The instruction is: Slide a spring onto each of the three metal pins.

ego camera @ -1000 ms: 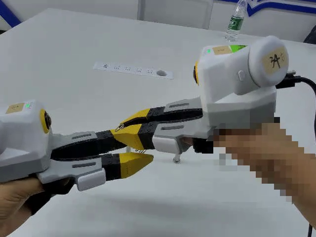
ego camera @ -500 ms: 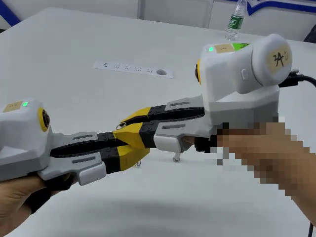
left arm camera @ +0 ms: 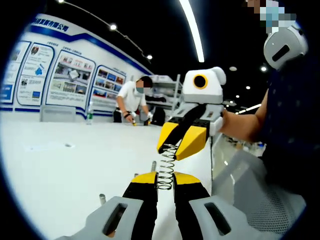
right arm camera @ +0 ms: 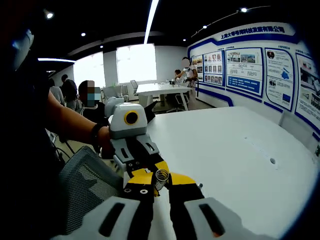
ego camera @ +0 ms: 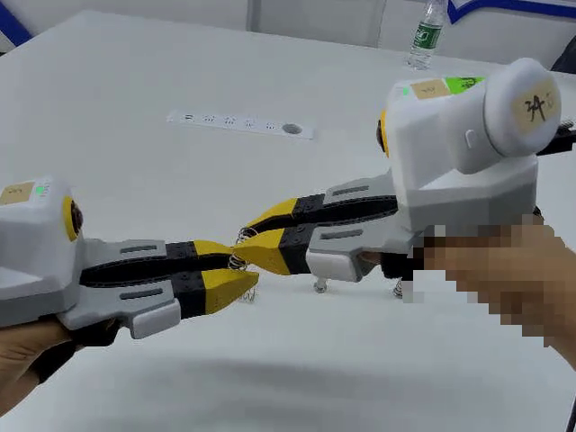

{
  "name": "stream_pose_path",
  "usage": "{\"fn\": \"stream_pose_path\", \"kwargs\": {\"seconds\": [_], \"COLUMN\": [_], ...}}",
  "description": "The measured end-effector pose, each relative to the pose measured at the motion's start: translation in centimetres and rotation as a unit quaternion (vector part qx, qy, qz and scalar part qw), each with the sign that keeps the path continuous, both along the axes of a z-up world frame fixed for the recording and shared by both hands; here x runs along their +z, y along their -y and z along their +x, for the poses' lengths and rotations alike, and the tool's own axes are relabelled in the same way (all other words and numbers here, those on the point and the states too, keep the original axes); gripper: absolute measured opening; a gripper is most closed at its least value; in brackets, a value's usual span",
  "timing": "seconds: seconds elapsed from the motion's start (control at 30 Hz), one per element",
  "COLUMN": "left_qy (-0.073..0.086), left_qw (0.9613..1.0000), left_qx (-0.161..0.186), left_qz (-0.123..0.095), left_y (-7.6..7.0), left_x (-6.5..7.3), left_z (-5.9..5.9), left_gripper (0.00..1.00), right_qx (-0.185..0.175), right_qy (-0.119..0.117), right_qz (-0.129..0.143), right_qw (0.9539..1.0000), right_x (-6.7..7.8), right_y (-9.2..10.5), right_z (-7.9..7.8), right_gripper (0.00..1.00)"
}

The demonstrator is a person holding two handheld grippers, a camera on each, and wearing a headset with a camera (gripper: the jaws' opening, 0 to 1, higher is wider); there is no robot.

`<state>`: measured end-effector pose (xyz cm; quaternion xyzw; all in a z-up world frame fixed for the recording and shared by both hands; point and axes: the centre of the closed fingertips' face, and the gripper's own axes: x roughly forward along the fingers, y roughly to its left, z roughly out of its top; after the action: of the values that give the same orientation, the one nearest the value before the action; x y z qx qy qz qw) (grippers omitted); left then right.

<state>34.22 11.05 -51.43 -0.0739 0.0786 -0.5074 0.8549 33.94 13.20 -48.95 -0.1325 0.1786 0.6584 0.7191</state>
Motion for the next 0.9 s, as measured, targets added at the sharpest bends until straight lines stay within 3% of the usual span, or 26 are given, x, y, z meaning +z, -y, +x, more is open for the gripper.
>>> {"fn": "stream_pose_path", "kwargs": {"seconds": [0.3, 0.7, 0.9], "left_qy": [0.01, 0.013, 0.017], "left_qw": [0.9998, 0.9991, 0.9975], "left_qx": [0.004, 0.02, 0.031], "left_qz": [0.017, 0.034, 0.06], "left_y": [0.2, -0.8, -1.6], "left_x": [-0.4, -0.9, -1.5], "left_z": [0.2, 0.4, 0.6], "left_gripper": [0.14, 0.28, 0.37], "right_qx": [0.0, -0.008, -0.016], "right_qy": [0.002, 0.009, 0.012], "right_qz": [-0.008, -0.019, -0.027], "right_qw": [1.0, 0.9997, 0.9994], "right_x": [-0.3, -0.3, -0.3], "right_y": [0.2, 1.0, 1.8], "right_z": [-0.1, 0.5, 1.1], "right_gripper": [0.12, 0.12, 0.12]}}
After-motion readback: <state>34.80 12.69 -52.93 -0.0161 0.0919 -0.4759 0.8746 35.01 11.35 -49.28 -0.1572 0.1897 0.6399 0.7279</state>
